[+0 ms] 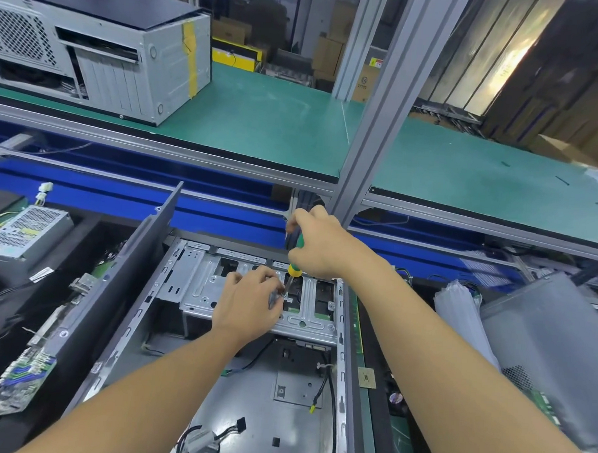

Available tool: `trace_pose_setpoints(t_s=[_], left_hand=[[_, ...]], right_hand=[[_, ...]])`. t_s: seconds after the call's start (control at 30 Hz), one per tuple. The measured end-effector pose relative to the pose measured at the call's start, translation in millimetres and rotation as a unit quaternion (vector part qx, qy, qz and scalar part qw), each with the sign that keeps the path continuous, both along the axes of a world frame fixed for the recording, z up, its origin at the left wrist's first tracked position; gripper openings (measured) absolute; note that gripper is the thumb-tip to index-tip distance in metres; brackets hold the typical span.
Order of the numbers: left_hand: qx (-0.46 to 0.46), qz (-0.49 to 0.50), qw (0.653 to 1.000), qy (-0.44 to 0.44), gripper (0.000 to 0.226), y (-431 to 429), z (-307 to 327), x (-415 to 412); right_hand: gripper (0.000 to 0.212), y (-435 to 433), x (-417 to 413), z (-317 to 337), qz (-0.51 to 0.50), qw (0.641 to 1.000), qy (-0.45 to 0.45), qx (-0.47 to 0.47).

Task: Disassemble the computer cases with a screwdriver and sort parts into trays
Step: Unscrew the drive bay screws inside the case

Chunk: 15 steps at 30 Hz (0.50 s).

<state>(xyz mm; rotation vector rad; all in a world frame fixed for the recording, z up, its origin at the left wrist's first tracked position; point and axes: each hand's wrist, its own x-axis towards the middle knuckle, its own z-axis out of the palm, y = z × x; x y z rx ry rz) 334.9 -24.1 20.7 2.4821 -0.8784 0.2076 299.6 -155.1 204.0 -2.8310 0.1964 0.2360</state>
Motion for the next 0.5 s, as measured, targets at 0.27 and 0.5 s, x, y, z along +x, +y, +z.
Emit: trace_pose_setpoints(t_s=[0.27,0.5], left_hand=[[-0.003,-0.002,1.000,-0.001,0.016,-0.3,-0.8,0.3],[-0.002,0.001,1.000,-0.006,0.016,-1.5,-1.0,0.6]], right_hand=[[0.031,8.3,-0.7,-7.4,-0.041,0.990,-0.086,-0.106],[0.036,7.3,-0.3,-0.2,-0.029,0.999,-0.013,-0.011]])
